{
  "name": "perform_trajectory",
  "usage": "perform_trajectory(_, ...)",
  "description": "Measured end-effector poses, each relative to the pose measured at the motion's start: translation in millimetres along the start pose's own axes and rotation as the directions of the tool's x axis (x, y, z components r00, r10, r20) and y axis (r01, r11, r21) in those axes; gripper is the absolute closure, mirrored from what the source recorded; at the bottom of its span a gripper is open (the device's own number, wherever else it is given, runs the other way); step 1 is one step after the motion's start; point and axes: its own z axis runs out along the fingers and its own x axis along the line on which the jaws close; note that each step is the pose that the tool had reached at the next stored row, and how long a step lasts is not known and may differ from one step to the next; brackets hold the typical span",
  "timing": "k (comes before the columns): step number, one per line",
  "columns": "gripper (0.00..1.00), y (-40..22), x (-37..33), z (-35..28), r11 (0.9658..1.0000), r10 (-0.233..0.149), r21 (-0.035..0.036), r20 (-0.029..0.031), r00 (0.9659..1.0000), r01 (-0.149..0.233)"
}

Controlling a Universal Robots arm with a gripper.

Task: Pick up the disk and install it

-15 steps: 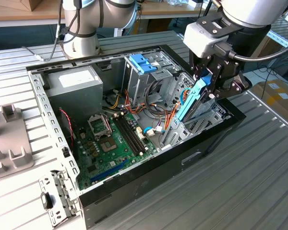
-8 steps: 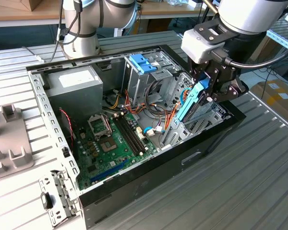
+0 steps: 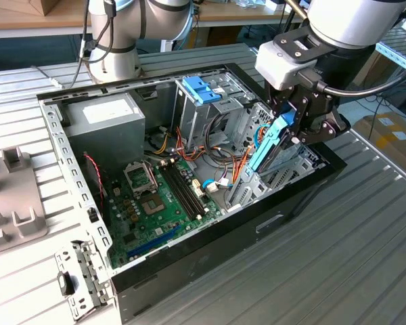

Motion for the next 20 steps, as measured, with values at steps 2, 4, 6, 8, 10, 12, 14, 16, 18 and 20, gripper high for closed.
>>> perform_trajectory(2,0.63,0.0,0.0,0.0,1.0,0.0,0.0,0.0,1.0,0.0)
perform_trajectory(4,0.62,0.0,0.0,0.0,1.0,0.0,-0.0001,-0.0001,1.0,0.0)
perform_trajectory(6,0.56,0.0,0.0,0.0,1.0,0.0,0.0,-0.0001,1.0,0.0)
perform_trajectory(8,0.49,0.0,0.0,0.0,1.0,0.0,0.0,-0.0001,1.0,0.0)
perform_trajectory(10,0.49,0.0,0.0,0.1,1.0,0.0,0.0,-0.0001,1.0,0.0)
perform_trajectory(12,0.49,0.0,-0.1,0.3,1.0,0.0,0.0001,0.0002,1.0,0.0)
perform_trajectory(14,0.57,0.0,-0.7,0.2,1.0,0.0,0.0,0.0,1.0,0.0)
perform_trajectory(16,0.7,0.1,-0.8,0.5,1.0,0.0,0.0,0.0001,1.0,0.0)
perform_trajectory(18,0.82,0.2,-0.9,1.0,1.0,0.0,0.0,0.0,1.0,0.0)
perform_trajectory(20,0.89,0.3,-0.9,1.7,1.0,0.0,0.0,-0.0001,1.0,0.0)
